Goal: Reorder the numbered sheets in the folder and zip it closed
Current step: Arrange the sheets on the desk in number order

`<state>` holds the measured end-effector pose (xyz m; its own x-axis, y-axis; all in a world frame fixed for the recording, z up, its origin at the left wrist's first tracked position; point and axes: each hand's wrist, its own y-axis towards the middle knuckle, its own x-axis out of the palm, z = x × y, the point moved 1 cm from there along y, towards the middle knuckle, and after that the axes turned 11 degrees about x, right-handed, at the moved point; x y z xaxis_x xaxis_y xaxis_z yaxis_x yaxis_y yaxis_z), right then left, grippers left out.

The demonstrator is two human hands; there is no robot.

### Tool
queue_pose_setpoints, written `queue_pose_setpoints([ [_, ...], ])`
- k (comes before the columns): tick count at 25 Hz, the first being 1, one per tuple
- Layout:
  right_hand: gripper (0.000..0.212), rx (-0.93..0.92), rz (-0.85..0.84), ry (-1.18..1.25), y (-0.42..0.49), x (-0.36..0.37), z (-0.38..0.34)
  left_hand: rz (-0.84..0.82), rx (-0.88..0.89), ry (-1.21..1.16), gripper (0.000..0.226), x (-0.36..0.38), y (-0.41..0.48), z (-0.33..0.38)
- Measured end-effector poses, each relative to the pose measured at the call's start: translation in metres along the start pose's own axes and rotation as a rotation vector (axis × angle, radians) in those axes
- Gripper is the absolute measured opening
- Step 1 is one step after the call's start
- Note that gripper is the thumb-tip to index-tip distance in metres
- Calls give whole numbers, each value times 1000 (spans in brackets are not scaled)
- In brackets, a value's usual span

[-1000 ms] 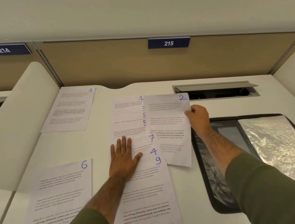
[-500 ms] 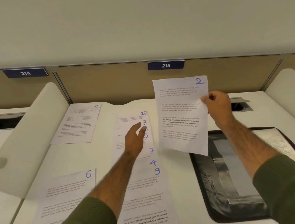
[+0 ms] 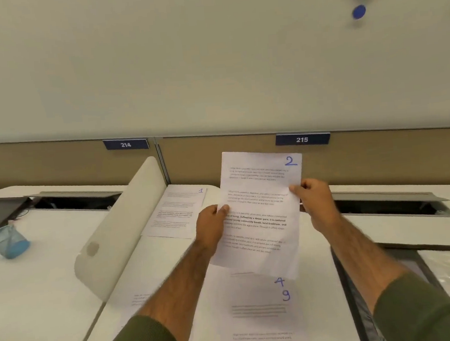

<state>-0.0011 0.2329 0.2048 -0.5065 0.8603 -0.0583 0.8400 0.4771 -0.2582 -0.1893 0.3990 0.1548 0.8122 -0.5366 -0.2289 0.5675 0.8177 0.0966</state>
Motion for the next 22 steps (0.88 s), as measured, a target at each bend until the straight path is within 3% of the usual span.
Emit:
queue_pose_setpoints([
  [9,12,228,-79,-46,19,191,77,229,-166,22,38,-153,78,-82],
  [15,10,237,59,-199,46,293,113,97,-167,229,28,-199,136,-131],
  [22,19,282,159,-373,87,343,136,-19,-142,427,14,-208,182,-171],
])
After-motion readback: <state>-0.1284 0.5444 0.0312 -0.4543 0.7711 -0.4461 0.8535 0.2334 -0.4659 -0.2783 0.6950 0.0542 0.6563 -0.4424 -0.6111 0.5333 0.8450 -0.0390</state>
